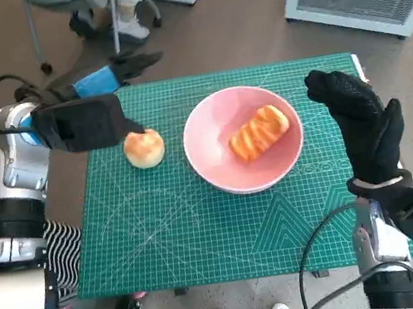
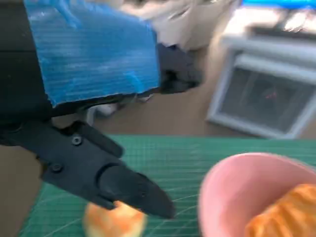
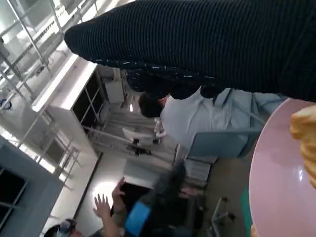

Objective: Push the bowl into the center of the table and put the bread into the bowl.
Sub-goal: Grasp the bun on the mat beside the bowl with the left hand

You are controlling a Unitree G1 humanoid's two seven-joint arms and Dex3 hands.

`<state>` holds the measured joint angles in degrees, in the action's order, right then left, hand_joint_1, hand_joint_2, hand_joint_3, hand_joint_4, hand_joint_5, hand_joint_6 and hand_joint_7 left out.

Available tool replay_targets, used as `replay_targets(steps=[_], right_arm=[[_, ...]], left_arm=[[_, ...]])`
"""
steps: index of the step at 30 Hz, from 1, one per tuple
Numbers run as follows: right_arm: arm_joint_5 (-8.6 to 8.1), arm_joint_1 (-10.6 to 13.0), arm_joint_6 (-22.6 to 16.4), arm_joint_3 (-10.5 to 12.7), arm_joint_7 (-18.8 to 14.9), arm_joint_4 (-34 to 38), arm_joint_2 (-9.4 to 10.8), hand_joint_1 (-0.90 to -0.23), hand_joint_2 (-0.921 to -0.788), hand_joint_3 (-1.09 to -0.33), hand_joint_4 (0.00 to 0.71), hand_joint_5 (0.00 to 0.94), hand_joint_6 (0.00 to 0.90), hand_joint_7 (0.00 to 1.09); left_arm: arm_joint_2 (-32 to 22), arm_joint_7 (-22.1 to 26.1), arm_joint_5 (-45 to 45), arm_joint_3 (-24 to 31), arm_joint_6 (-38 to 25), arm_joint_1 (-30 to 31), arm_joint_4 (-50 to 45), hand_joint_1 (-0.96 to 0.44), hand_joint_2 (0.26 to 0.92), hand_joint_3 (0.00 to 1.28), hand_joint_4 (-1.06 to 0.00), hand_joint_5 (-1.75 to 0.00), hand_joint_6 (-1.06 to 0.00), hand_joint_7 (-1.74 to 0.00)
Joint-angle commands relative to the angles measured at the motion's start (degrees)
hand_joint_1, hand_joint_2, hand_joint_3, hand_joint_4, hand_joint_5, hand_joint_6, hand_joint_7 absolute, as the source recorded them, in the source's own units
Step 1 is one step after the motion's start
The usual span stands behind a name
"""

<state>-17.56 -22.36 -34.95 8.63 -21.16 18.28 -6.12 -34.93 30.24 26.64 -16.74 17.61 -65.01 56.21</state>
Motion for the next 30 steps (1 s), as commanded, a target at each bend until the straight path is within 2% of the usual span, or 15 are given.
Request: replay_targets(steps=[1, 15, 30], right_arm=[[0.86, 0.5, 0.1, 0.1, 0.5, 0.9, 0.2, -0.694, -0.921, -0.742, 0.171, 0.004, 0.066, 0.44], [0.59, 0.5, -0.2, 0.2, 0.3, 1.5, 0.1, -0.692, -0.921, -0.741, 0.172, 0.003, 0.069, 0.43], [0.24, 1.0, 0.1, 0.7, 0.3, 0.8, -0.5, -0.693, -0.921, -0.741, 0.173, 0.003, 0.072, 0.43]], left_arm=[[0.8, -0.5, 2.2, -2.2, -0.4, -2.4, 6.1, -0.38, 0.748, 0.01, -0.03, 0.0, -0.17, 0.0], [5.1, -2.9, 6.6, -6.9, -4.1, -4.1, 16.1, -0.31, 0.732, 0.0, -0.02, 0.0, -0.15, 0.0], [9.5, -5.0, 10.7, -11.1, -11.0, -3.9, 19.7, -0.26, 0.726, 0.0, -0.1, -0.01, -0.2, -0.01]])
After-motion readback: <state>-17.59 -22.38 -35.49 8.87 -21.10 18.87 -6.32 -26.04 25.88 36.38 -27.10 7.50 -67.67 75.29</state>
